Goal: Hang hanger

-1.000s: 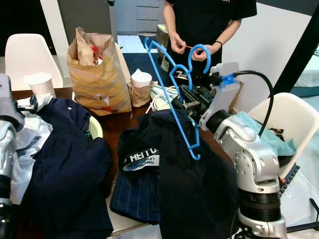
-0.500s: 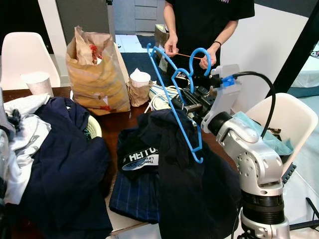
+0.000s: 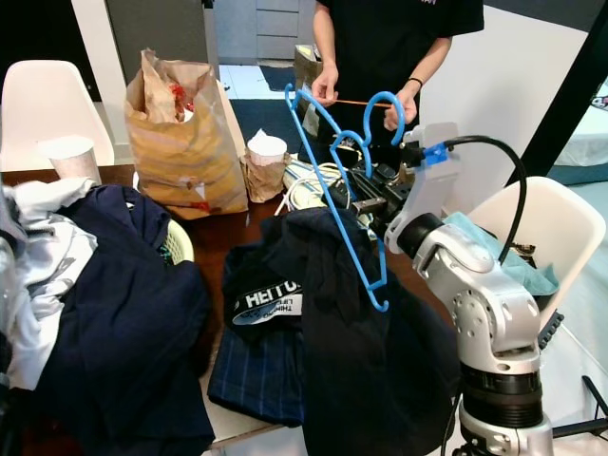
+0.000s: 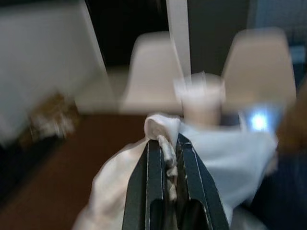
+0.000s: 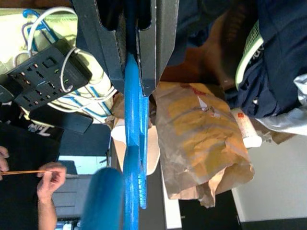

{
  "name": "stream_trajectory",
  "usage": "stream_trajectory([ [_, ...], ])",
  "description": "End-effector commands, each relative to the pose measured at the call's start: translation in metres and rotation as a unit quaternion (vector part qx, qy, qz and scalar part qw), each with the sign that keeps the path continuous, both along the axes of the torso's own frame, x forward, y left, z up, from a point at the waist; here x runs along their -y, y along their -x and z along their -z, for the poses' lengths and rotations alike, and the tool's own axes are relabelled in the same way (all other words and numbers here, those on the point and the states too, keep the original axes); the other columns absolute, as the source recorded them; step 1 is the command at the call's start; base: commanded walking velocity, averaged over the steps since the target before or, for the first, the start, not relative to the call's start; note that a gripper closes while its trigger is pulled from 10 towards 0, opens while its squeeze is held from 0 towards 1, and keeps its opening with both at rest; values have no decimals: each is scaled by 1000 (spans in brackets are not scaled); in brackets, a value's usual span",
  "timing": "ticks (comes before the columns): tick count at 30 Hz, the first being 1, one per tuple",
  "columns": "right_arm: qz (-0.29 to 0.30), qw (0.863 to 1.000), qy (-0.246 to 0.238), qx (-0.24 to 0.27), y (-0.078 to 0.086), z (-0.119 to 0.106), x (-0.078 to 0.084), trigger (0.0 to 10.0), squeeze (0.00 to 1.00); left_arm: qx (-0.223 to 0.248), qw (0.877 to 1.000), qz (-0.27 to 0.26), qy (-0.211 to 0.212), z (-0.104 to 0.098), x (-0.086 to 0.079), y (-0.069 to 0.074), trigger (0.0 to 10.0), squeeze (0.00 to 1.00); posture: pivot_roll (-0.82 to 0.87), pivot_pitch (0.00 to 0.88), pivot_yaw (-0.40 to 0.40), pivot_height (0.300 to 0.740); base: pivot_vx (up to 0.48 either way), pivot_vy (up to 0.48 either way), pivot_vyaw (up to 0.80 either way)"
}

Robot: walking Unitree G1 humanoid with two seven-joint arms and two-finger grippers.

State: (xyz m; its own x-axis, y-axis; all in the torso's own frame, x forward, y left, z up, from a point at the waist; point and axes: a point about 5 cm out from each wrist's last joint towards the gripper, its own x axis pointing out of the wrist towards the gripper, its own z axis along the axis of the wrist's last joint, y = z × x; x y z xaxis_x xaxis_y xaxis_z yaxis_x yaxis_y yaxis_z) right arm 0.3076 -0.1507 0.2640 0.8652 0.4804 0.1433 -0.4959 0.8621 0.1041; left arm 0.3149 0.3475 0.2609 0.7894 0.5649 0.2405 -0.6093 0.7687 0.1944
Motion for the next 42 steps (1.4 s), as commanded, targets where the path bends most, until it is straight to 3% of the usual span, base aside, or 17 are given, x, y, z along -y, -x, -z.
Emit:
stream_trajectory([
  [1, 5, 1000, -4, 10, -1, -4, 1, 10000, 0, 36, 999, -2, -24, -21, 0, 6, 0, 0, -68, 0, -90, 740, 0, 0, 0],
  [2, 3, 1000, -9, 12, -2, -3, -2, 10000, 0, 103, 993, 27, -54, -56, 16, 14, 0, 0, -57, 0, -86, 740, 0, 0, 0],
  [3, 3, 1000, -9, 12, -2, -3, -2, 10000, 0, 103, 993, 27, -54, -56, 16, 14, 0, 0, -57, 0, -86, 740, 0, 0, 0],
  [4, 1, 1000, -14, 13, -4, -2, -4, 10000, 0, 160, 982, 54, -86, -85, 37, 24, 0, 0, -40, 0, -81, 740, 0, 0, 0],
  [6, 0, 1000, -19, 15, -5, -2, -7, 10000, 0, 194, 971, 53, -129, -105, 54, 36, 0, 0, -33, 0, -72, 740, 0, 0, 0],
  [8, 0, 1000, -19, 15, -5, -2, -7, 10000, 0, 194, 971, 53, -129, -105, 54, 36, 0, 0, -33, 0, -72, 740, 0, 0, 0],
  [11, 1, 999, -28, 23, -11, -2, -8, 10000, 0, 244, 950, 17, -193, -123, 86, 58, 0, 0, -4, 0, -63, 740, 0, 0, 0],
  [16, 2, 999, -31, 25, -13, -3, -8, 10000, 0, 256, 942, 7, -217, -125, 101, 64, 0, 0, 9, 0, -58, 740, 0, 0, 0],
  [18, 4, 999, -36, 30, -17, -3, -7, 10000, 0, 228, 946, 39, -228, -108, 134, 60, 0, 0, 24, 0, -50, 740, 0, 0, 0],
  [22, 4, 999, -37, 31, -18, -3, -7, 10000, 0, 210, 950, 58, -223, -98, 144, 57, 0, 0, 26, 0, -47, 740, 0, 0, 0],
  [24, 6, 999, -38, 31, -19, -3, -7, 10000, 0, 173, 956, 95, -218, -76, 161, 55, 0, 0, 30, 0, -46, 740, 0, 0, 0],
  [25, 9, 999, -39, 31, -20, -2, -5, 10000, 0, 118, 961, 152, -196, -40, 183, 57, 0, 0, 32, 0, -42, 740, 0, 0, 0],
  [32, 13, 999, -37, 32, -21, -1, -3, 10000, 0, 40, 961, 208, -176, -2, 200, 68, 0, 0, 35, 0, -41, 740, 0, 0, 0],
  [34, 14, 999, -34, 33, -22, -1, -2, 10000, 0, -13, 941, 297, -163, 20, 223, 73, 0, 0, 32, 0, -43, 740, 0, 0, 0],
  [36, 14, 999, -33, 34, -22, 0, -1, 10000, 0, -28, 931, 327, -160, 26, 232, 75, 0, 0, 32, 0, -43, 740, 0, 0, 0],
  [40, 14, 999, -33, 34, -22, 0, -1, 10000, 0, -28, 931, 327, -160, 26, 232, 75, 0, 0, 32, 0, -43, 740, 0, 0, 0],
  [42, 13, 999, -31, 35, -23, 0, -1, 10000, 0, -73, 902, 398, -150, 42, 255, 80, 0, 0, 24, 0, -41, 740, 0, 0, 0],
])
